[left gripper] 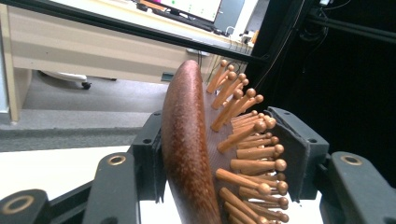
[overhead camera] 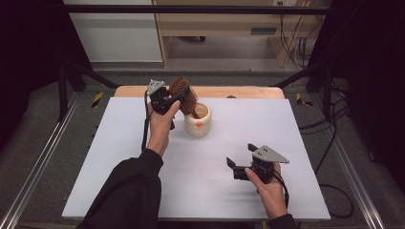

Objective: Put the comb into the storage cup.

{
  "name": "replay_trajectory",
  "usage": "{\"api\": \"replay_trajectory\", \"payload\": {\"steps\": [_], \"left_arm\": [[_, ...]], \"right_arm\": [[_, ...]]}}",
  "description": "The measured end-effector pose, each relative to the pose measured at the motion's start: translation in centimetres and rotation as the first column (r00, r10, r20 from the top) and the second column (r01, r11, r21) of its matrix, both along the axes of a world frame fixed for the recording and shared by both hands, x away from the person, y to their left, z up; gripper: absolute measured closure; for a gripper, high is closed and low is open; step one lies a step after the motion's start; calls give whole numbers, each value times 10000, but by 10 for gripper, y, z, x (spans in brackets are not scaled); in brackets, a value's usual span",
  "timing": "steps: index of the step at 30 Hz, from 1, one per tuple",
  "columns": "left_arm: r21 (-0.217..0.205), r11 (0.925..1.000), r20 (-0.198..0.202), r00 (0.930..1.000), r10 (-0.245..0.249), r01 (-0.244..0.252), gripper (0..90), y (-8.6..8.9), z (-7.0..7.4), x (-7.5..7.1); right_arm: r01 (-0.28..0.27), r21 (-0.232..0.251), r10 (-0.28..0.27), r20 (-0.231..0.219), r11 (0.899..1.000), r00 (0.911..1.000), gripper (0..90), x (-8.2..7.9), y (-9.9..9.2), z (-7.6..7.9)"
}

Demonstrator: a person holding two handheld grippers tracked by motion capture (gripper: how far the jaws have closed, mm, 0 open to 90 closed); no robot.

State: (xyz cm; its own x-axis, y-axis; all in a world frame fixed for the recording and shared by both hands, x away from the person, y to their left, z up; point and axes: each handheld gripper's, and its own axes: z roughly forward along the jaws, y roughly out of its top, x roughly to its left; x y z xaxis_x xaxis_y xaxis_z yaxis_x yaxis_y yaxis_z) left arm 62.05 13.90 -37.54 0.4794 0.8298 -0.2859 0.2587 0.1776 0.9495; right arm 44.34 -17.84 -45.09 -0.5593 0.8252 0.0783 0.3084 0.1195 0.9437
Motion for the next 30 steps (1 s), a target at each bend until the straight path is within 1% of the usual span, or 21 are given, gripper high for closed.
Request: {"api": "replay_trajectory", "payload": {"steps": [1, 3, 7, 12, 19, 22, 27, 30], "left_arm": [[56, 10000, -19, 10000, 47, -47, 398, 0, 0, 0], [3, 10000, -83, 9999, 68, -68, 392, 1, -1, 1], [58, 9999, -136, 9998, 152, -152, 375, 4, -1, 1], [3, 9999, -105, 9998, 151, -151, 369, 4, -2, 2], [-81, 9999, -90, 9999, 123, -124, 318, 3, -1, 1], [67, 9999, -40, 10000, 76, -75, 301, 3, -1, 0], [84, 9999, -33, 10000, 76, -75, 257, 1, -1, 0], [202, 9997, 26, 9999, 168, -168, 221, 0, 0, -1]], "right_arm": [[2, 8, -2, -4, 10000, 10000, 40, 0, 0, 0], [-1, 6, 1, -46, 10000, 10000, 39, 0, 0, 0], [-61, -26, 61, -31, 10000, 10000, 39, 0, 1, 0], [-31, -44, 31, -38, 10000, 10000, 39, 0, 0, 0], [-34, -36, 34, -33, 10000, 10000, 39, 0, 1, 0], [-55, -56, 55, -7, 10000, 10000, 39, -1, 0, 0], [-38, -39, 38, -17, 10000, 10000, 38, -1, 1, 0], [-59, -40, 59, -12, 10000, 10000, 38, -1, 1, 0]]}}
